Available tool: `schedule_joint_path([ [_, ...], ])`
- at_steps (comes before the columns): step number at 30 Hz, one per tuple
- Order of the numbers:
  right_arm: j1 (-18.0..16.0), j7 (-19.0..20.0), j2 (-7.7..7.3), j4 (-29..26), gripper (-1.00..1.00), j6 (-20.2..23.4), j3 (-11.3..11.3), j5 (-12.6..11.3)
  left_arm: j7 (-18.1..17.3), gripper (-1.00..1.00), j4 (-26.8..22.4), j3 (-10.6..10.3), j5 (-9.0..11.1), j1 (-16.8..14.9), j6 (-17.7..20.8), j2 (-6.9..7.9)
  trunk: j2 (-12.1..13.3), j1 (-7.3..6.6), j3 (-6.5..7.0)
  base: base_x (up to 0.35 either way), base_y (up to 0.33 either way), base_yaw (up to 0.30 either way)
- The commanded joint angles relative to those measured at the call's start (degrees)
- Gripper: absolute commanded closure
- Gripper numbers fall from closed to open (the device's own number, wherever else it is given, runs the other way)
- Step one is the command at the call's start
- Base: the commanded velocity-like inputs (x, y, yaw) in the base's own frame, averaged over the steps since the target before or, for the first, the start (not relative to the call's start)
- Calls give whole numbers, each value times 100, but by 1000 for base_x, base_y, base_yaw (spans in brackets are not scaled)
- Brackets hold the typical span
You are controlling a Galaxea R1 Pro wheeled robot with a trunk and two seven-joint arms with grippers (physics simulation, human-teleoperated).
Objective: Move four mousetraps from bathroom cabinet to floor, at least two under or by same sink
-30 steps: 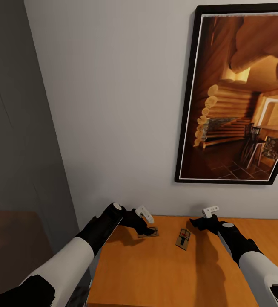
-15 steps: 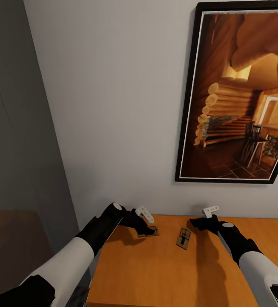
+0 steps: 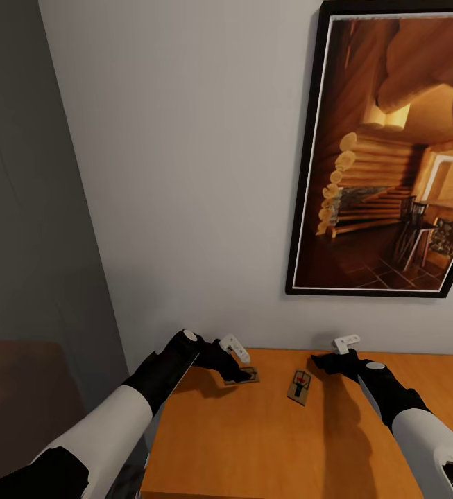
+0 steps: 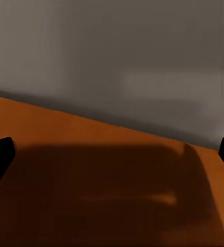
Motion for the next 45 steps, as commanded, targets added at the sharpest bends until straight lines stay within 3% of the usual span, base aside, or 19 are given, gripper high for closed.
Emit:
schedule_joint_path([
  [1,-3,51,4,-13,-100,30,-72,48,-32,-100,-9,5,-42,-4,23,-2,-7,1,-9,0,0,0],
  [18,-3,22,-28,-13,-100,30,-221,55,-24,-100,-5,5,-42,-3,23,-21,-7,1,-9,0,0,0],
  [20,-3,12,-69,-13,-100,30,-334,53,-24,-100,-4,5,-42,-3,23,-17,-7,1,-9,0,0,0],
  [23,-3,-1,-123,-14,-100,30,-689,62,-23,-100,-2,5,-42,-3,23,-13,-7,1,-9,0,0,0],
  [32,-3,-14,-138,-14,-100,38,-843,87,-23,-100,-1,5,-44,-3,23,-20,-7,1,-9,0,0,0],
  [45,-3,-12,-139,-14,-100,38,-844,90,-15,-100,-1,5,-46,-3,23,-17,-528,287,-242,0,0,0],
])
